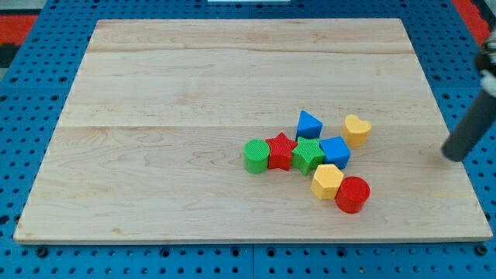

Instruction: Move the yellow heart into the top right of the blue cube

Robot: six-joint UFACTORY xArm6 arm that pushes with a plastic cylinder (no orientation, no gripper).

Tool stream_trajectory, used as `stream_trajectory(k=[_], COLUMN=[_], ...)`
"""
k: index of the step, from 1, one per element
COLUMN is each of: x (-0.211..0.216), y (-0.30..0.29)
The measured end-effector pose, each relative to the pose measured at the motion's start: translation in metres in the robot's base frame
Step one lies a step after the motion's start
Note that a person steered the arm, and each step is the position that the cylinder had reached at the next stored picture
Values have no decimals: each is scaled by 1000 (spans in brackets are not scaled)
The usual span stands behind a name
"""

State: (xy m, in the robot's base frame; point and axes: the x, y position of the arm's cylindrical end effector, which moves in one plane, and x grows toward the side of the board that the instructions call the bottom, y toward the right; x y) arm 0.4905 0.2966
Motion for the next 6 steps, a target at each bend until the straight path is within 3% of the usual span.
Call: stream_trajectory(k=[1, 4, 5, 6], x=[-42, -55, -55, -81], y=[-13, -146, -153, -144])
